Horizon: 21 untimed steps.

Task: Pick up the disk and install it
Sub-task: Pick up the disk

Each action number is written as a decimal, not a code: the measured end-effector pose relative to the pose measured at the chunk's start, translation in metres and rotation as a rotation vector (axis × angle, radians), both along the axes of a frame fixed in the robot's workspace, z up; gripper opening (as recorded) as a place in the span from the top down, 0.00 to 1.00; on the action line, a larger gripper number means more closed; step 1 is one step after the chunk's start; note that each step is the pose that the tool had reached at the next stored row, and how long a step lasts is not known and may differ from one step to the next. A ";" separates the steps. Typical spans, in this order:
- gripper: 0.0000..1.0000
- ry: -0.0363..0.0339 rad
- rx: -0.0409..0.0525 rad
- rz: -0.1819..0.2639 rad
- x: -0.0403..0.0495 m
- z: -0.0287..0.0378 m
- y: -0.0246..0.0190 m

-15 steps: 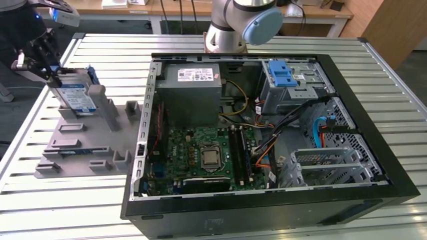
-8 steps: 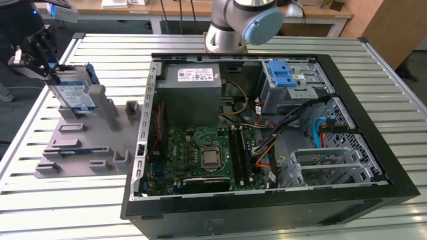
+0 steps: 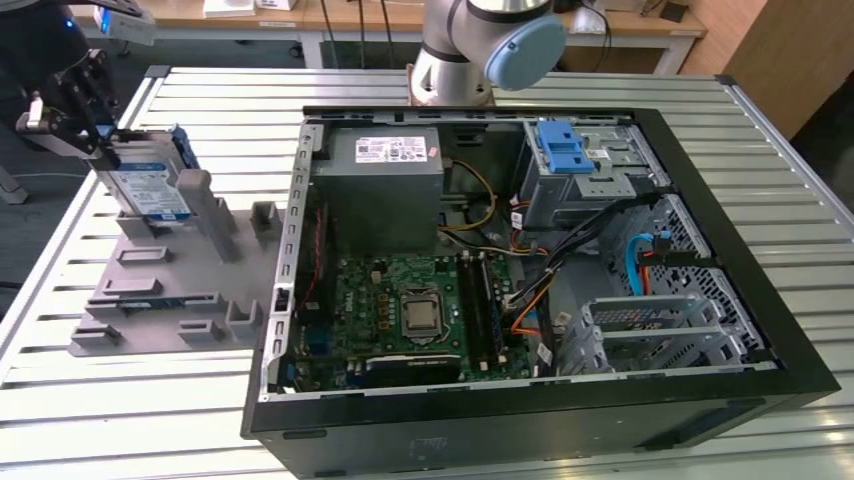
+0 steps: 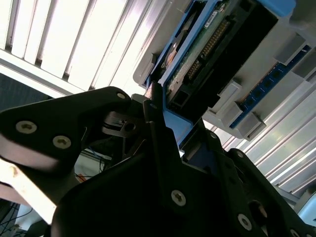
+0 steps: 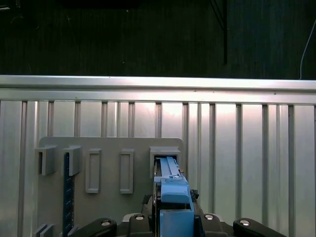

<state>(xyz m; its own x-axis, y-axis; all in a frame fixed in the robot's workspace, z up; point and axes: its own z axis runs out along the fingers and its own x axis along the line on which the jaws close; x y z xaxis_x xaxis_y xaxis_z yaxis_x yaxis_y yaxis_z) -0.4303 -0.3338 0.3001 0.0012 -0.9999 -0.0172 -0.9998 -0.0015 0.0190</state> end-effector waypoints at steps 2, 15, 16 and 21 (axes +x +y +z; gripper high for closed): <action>0.64 0.0000 0.0000 0.000 0.0000 0.0001 0.0000; 0.64 0.0001 -0.0001 0.000 0.0000 0.0182 0.0000; 0.64 0.0000 0.0000 0.000 0.0000 0.0204 0.0000; 0.64 0.0002 -0.0001 0.000 0.0000 0.0310 0.0000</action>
